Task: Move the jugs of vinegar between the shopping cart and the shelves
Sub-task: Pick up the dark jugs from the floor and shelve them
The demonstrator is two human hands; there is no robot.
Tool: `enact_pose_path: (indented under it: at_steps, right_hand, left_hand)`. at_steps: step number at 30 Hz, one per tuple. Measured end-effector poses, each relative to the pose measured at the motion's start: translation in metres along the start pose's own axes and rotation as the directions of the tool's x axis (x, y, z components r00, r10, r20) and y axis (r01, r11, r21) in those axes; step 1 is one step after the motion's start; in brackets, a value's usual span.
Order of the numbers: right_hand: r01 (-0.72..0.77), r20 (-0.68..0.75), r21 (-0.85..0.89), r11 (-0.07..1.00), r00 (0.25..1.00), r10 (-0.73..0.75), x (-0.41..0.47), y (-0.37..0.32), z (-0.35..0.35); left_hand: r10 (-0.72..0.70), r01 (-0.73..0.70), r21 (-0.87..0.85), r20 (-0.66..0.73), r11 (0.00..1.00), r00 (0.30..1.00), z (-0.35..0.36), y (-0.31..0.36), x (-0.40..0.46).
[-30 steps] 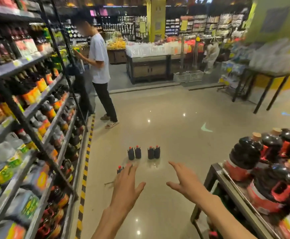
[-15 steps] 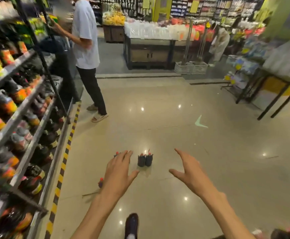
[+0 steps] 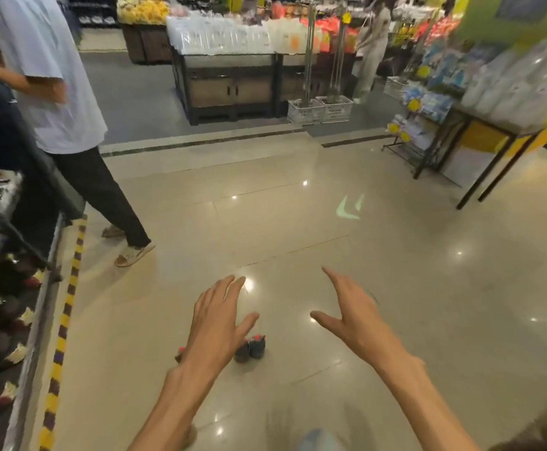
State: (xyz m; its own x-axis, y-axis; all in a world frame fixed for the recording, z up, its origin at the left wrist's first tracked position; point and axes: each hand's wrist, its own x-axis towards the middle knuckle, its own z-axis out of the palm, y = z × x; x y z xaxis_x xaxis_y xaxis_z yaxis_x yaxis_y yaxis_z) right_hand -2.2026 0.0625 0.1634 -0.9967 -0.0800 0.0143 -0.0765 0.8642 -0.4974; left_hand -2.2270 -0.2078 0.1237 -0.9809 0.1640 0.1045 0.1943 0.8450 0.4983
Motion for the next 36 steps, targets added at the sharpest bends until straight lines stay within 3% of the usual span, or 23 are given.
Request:
enact_pose_path:
  at_steps: [9, 17, 23, 29, 33, 36]
  right_hand:
    - [0.13, 0.111, -0.016, 0.991, 0.986, -0.128, 0.229, 0.094, -0.016]
    - [0.446, 0.317, 0.006, 0.895, 0.848, -0.425, 0.436, 0.109, -0.035]
    - [0.667, 0.453, 0.085, 0.74, 0.635, -0.625, 0.532, 0.067, 0.003]
    - [0.83, 0.532, 0.187, 0.526, 0.364, -0.764, 0.581, 0.004, 0.052]
    - [0.897, 0.597, 0.252, 0.363, 0.151, -0.788, 0.595, -0.04, 0.089]
    - [0.925, 0.641, 0.319, 0.209, -0.047, -0.766, 0.599, -0.076, 0.121]
  left_hand:
    - [-0.153, 0.154, 0.013, -0.061, 0.988, 0.986, 0.057, 0.0, 0.196]
    - [-0.47, 0.475, -0.022, -0.199, 0.88, 0.86, 0.067, 0.004, 0.308]
    - [-0.693, 0.691, -0.138, -0.312, 0.71, 0.65, 0.069, -0.007, 0.329]
    - [-0.803, 0.806, -0.21, -0.392, 0.553, 0.449, 0.084, -0.035, 0.329]
    - [-0.869, 0.863, -0.314, -0.432, 0.395, 0.24, 0.093, -0.044, 0.316]
    - [-0.888, 0.864, -0.433, -0.458, 0.258, 0.035, 0.096, -0.048, 0.303]
